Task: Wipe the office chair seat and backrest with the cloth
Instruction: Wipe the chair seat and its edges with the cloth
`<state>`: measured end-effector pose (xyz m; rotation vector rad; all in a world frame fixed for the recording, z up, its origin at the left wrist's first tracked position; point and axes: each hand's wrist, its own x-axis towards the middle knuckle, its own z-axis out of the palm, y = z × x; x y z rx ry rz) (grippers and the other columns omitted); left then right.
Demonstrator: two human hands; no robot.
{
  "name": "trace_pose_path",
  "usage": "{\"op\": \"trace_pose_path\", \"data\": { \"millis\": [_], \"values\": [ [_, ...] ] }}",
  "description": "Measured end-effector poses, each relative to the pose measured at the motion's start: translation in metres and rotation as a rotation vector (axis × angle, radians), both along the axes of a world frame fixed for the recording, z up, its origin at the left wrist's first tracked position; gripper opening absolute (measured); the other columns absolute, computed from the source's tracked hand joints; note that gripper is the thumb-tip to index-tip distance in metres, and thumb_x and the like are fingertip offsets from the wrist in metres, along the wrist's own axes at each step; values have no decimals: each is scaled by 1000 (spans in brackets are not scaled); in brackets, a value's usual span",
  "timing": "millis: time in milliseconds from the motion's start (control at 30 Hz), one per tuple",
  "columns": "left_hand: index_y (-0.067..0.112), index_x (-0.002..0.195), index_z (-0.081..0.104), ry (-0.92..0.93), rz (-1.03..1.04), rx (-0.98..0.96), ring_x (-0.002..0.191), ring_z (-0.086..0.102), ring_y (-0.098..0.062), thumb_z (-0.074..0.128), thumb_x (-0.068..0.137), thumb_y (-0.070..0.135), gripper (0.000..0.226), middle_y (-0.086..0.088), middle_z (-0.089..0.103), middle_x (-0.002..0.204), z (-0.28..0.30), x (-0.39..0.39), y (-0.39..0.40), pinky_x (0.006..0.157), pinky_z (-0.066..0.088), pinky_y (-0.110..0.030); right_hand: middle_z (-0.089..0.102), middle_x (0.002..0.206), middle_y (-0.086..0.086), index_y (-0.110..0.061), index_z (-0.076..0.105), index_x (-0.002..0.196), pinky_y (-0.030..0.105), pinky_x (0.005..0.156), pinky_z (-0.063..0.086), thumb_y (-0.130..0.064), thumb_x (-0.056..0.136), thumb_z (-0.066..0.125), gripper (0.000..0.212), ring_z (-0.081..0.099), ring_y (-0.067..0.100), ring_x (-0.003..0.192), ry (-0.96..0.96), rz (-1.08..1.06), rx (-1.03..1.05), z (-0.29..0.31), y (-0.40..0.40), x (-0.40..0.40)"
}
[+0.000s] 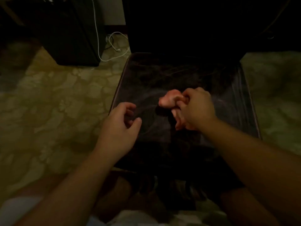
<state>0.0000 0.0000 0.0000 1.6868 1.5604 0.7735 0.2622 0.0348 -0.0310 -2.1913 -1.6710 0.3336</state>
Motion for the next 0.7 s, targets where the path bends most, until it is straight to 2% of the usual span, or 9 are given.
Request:
{"op": "trace_pose_path", "data": {
  "millis": [67,167,233,300,400,467,533,600,700],
  "values": [
    [39,117,61,9,3,-21,89,68,-9,64,82,50,37,9,65,104,-2,2,6,86,60,-44,59,108,4,-22,70,108,30,81,47,-32,92,74,20,58,28,103,72,25,86,2,-1,-1],
    [34,114,65,-50,-25,-66,89,67,-7,71,89,39,26,9,68,100,-7,9,2,88,58,-42,59,92,-6,-23,64,97,7,62,37,-27,94,71,9,57,1,77,255,14,197,23,-10,-7],
    [34,115,65,-73,-37,-83,89,67,-3,74,92,31,25,10,69,103,-9,15,-5,86,57,-37,60,79,-10,-25,60,90,6,56,37,-21,97,69,12,57,-7,67,384,-7,271,49,-16,-15],
    [36,127,60,-84,-44,-66,98,68,1,77,87,36,43,12,68,117,-10,17,-10,93,57,-33,55,72,-11,-29,54,83,8,55,36,-19,98,66,22,54,-8,63,465,6,364,79,-25,-27],
    [48,154,36,-270,-57,-108,136,53,-2,80,72,58,94,15,46,155,2,16,-16,109,51,-36,54,87,-9,-25,55,81,14,65,39,-22,95,63,16,53,-3,74,509,52,498,121,-42,-49],
    [60,154,31,-420,-109,-122,148,40,-3,84,68,58,101,22,37,162,20,19,-21,113,45,-40,59,92,-4,-18,62,83,21,69,45,-26,93,62,13,57,3,78,618,89,483,143,-56,-63],
    [58,141,51,-548,-113,-59,141,53,-11,85,69,50,80,10,55,153,36,20,-28,113,48,-49,60,73,-8,-22,62,75,26,57,43,-28,94,63,19,56,6,66,836,110,415,162,-70,-74],
    [37,128,66,-585,-110,0,121,70,-20,84,71,44,60,-3,72,130,51,16,-35,105,54,-56,56,62,-9,-25,63,66,28,53,41,-30,92,64,26,55,8,60,996,50,373,175,-79,-83],
    [28,113,71,-538,-92,28,104,76,-21,80,72,47,47,-1,78,112,70,8,-52,95,60,-55,70,73,0,-19,72,79,38,63,55,-28,99,65,23,68,17,70,1200,-156,269,176,-88,-87]
  ]
}}
